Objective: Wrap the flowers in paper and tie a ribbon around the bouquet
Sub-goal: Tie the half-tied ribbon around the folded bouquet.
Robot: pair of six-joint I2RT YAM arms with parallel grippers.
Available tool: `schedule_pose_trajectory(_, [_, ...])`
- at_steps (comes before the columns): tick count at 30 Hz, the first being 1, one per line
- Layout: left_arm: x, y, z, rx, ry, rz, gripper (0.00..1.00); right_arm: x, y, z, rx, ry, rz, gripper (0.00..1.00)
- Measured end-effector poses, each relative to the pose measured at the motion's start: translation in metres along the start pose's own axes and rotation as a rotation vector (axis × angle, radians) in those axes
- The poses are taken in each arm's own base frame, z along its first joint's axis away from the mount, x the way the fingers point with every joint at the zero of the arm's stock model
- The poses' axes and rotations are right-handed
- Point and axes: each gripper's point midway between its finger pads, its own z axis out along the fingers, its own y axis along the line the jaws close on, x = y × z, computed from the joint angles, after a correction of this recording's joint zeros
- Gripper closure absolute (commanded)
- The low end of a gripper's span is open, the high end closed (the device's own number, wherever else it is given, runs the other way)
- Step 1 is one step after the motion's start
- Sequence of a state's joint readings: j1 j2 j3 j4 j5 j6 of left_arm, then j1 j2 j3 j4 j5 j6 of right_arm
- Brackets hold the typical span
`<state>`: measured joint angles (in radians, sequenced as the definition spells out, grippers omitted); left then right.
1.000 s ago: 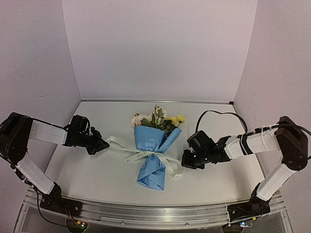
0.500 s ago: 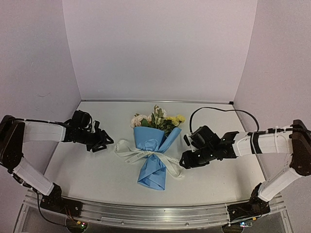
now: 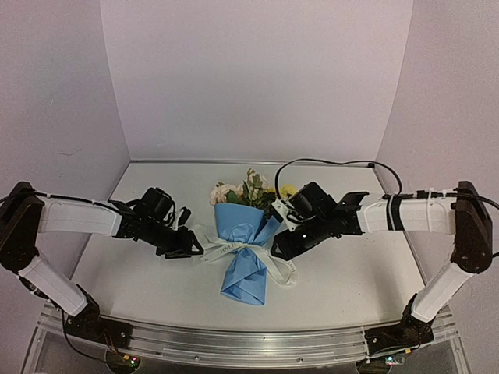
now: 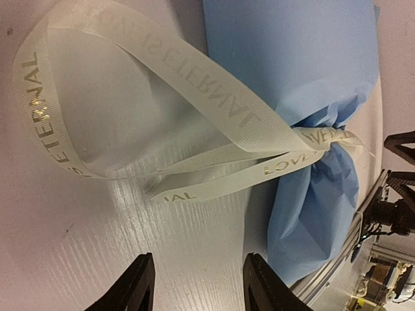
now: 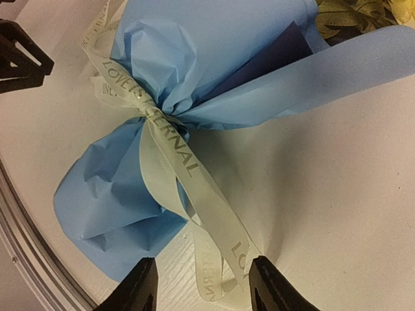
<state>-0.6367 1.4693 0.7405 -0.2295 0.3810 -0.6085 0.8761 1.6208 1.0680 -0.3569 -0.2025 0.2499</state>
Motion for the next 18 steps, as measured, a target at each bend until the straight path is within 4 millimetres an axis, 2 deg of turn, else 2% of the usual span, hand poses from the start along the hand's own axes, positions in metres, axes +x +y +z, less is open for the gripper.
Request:
schedule_pose_trajectory(4, [0.003,-0.003,0.018,-0.036,0.043,0.046,0.53,0.011,-0.006,0.012,0.022,0.056,-0.027,0.52])
schedule_pose_trajectory(8, [-0.006,-0.011,0.032,-0.057,0.044,0.106,0.52,0.017,-0.009,0.016,0.035,0.087,-0.045,0.57])
schedule_pose_trajectory(13, [-0.02,-0.014,0.044,-0.081,0.038,0.169,0.5,0.018,-0.01,0.021,0.039,0.103,-0.059,0.69])
schedule_pose_trajectory(18, [-0.021,-0.01,0.053,-0.099,0.062,0.205,0.48,0.015,-0.012,0.027,0.043,0.111,-0.059,0.82])
